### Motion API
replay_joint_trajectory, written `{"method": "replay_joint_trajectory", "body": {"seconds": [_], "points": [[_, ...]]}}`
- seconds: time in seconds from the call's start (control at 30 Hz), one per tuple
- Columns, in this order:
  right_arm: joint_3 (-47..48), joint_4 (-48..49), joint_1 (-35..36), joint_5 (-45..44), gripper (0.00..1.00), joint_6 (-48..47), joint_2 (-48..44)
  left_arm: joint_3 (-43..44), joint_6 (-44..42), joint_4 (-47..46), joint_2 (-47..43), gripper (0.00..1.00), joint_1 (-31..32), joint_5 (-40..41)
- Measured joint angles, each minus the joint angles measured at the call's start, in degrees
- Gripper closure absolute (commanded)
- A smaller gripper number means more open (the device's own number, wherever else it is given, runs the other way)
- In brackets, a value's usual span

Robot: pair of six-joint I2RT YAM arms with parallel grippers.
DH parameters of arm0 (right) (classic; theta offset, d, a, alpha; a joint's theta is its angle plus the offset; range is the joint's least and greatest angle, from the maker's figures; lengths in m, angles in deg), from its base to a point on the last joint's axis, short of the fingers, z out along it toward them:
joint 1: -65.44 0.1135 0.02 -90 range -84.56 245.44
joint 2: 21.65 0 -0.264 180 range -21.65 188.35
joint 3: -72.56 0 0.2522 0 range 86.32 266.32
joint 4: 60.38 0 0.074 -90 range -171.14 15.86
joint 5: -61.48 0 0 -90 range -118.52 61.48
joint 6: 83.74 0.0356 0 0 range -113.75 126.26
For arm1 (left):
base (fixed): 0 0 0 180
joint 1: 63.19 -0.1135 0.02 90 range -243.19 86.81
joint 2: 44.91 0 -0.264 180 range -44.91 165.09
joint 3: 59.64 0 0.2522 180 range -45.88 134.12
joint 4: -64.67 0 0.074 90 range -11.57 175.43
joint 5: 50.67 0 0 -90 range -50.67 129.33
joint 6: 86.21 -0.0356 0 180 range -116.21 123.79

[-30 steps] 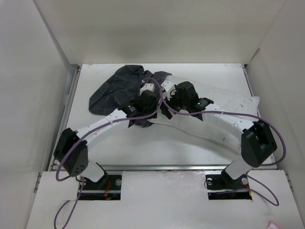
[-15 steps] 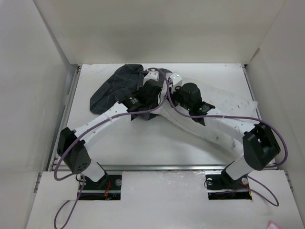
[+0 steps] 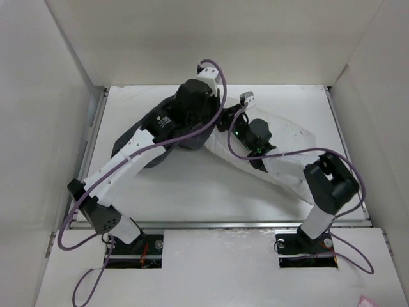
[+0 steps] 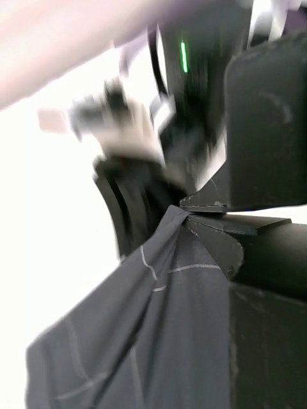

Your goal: Put the pillow into the pillowcase

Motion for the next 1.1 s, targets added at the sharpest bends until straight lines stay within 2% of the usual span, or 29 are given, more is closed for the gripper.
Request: {"method": "replay_joint_trajectory", "body": {"seconds": [0.13, 0.27, 0.43, 0.5, 0.53, 0.57, 0.6, 0.63, 0.67, 0.7, 0.77, 0.8, 0.87, 0.93, 0.97, 1.1], "points": [[0.0, 10.8, 1.4, -3.2, 1.0, 5.7, 7.0, 8.4, -0.3, 3.2, 4.9, 1.0, -0.5, -3.9], [0.3, 14.5, 2.8, -9.1, 1.0, 8.8, 9.1, 9.5, 0.3, 3.0, 9.9, 1.0, -0.8, -9.8], [1.4, 17.9, 2.6, -12.0, 1.0, 10.4, 12.9, 10.3, 0.5, 3.0, 11.9, 1.0, -2.1, -12.1], [1.3, 19.1, 2.6, -11.0, 0.79, 10.6, 13.9, 10.2, 0.5, 4.1, 11.9, 1.0, -2.1, -12.1], [1.0, 19.3, 2.5, -9.9, 0.67, 10.7, 13.9, 9.6, 0.6, 4.2, 11.6, 0.96, -2.1, -11.9], [0.5, 19.3, 2.5, -8.5, 0.56, 10.8, 13.9, 8.3, 1.2, 4.3, 10.9, 0.87, -2.0, -11.1], [-0.5, 19.2, 2.0, -6.0, 0.38, 10.8, 13.8, 7.0, 1.7, 4.3, 10.1, 0.75, -1.9, -10.6], [-1.8, 18.9, 1.8, -3.8, 0.32, 11.0, 13.5, 5.2, 2.3, 4.3, 8.9, 0.68, -1.5, -10.3], [-3.4, 18.4, 1.4, -1.2, 0.29, 10.9, 13.0, 2.9, 3.1, 4.2, 7.3, 0.49, -0.9, -10.3], [-4.8, 17.1, 0.9, 2.0, 0.2, 10.8, 12.2, 0.5, 4.1, 4.0, 5.5, 0.43, -0.3, -11.0], [-6.8, 15.0, -0.8, 7.6, 0.13, 11.7, 10.0, -3.3, 4.7, 5.3, 2.4, 0.38, 1.2, -10.2], [-7.2, 13.3, -2.1, 10.1, 0.0, 11.9, 8.1, -4.6, 4.9, 6.2, 1.5, 0.32, 1.3, -9.8], [-6.4, 7.9, -5.0, 16.0, 0.0, 11.2, 4.2, -6.1, 5.4, 7.5, 0.5, 0.3, 0.5, -8.2], [-2.8, -3.4, -7.8, 20.5, 0.0, 7.9, 0.2, -6.2, 5.4, 8.3, 0.5, 0.24, -0.2, -5.8], [-0.4, -9.8, -8.8, 21.5, 0.0, 5.8, -1.4, -6.1, 5.3, 8.4, 0.5, 0.09, -0.5, -4.5], [5.9, -31.1, -9.7, 20.5, 0.0, -2.5, -7.0, -1.9, 3.9, 9.7, 1.2, 0.09, -0.7, -0.4]]}}
